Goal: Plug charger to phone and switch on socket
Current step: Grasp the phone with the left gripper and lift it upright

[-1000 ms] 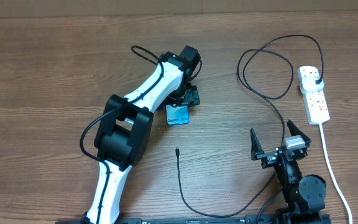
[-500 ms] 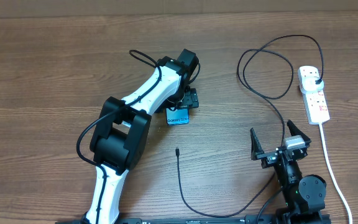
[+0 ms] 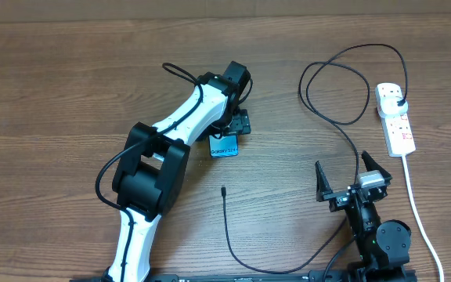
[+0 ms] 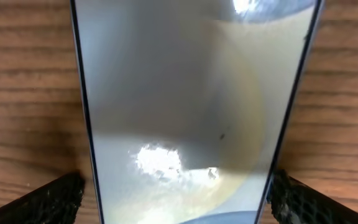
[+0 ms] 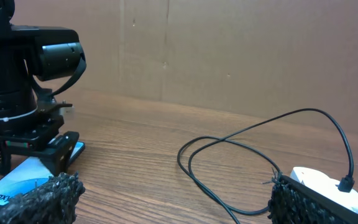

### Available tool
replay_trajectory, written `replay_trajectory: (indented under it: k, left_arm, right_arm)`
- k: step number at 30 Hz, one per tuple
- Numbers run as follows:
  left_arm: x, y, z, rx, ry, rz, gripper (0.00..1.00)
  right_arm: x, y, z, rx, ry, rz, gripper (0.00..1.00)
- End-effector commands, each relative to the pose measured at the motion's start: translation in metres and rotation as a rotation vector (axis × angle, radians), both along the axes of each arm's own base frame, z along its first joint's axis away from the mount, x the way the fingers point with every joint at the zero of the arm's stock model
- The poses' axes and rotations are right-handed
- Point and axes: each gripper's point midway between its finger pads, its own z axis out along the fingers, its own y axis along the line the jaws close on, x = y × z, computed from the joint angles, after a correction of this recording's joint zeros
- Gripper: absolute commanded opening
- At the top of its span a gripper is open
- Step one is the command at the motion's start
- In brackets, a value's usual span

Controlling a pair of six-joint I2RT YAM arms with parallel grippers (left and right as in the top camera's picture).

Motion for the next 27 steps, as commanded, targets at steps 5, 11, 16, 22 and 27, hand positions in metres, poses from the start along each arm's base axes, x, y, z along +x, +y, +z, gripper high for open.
replay_trajectory:
  k: [5,11,16,22,27]
  left_arm:
    - [-0.0216,0.0006,-0.046,-0.008,0.114,0.036,1.0]
    - [-0.0166,-0.0021,-0.0461,-0.02,0.094,0.034,1.0]
    - [-0.0154,-0.0029,-0.0461,-0.023,0.089,0.034,1.0]
    - [-0.0203,-0.0008,-0.0461,-0.012,0.107,0.027,0.95]
    - [-0.0202,-0.0005,-0.0461,-0.011,0.108,0.019,0.85]
  right_arm:
    - [0.0001,-0.0003,-0.0026,-0.006,-0.002,-0.001,1.0]
    - [0.0001,-0.0003,-0.0026,-0.007,-0.002,-0.001,1.0]
    - [0.0001,-0.0003,-0.0025,-0.007,-0.002,-0.001,1.0]
    - [0.0001,-0.0003,-0.0025,-0.006,-0.002,-0.001,1.0]
    - [0.0001,-0.0003,-0.0026,-0.006,-0.002,-0.001,1.0]
